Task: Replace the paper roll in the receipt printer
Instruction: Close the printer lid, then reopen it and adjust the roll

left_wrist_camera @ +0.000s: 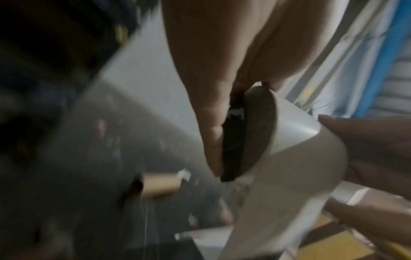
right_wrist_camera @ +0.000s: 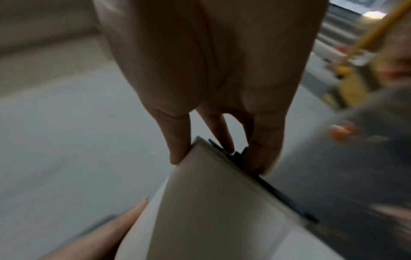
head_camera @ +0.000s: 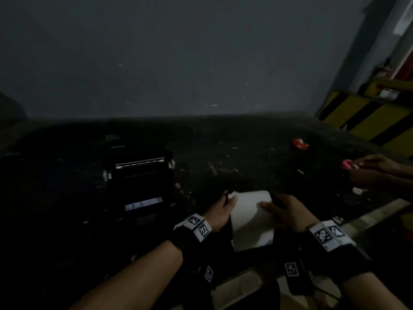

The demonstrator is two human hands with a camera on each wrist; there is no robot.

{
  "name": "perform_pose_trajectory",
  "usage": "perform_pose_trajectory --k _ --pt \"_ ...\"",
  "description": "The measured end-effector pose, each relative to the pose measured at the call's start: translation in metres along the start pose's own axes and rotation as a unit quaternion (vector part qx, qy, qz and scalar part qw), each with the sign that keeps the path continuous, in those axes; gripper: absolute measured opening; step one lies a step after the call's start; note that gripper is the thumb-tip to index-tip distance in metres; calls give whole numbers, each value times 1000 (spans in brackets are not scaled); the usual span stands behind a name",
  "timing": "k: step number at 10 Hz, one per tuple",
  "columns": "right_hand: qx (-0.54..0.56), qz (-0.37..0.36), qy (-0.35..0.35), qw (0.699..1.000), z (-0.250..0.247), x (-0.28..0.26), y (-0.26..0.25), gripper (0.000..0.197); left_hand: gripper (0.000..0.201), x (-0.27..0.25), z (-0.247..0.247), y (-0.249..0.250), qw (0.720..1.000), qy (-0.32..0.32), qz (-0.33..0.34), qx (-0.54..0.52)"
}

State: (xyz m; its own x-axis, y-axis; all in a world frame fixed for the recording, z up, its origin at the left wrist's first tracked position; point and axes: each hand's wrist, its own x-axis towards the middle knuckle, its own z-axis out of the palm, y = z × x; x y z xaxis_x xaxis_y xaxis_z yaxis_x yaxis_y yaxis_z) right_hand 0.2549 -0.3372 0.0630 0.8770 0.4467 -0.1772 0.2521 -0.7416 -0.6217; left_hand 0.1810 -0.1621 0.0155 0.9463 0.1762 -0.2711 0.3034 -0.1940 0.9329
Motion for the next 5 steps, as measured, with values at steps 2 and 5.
perform_pose_trajectory --k 2,5 --pt "-15 10 -67 998 15 62 49 41 53 67 33 -27 998 27 -51 15" --pt "-36 -95 -8 995 21 110 55 37 50 115 37 -85 985 104 -121 61"
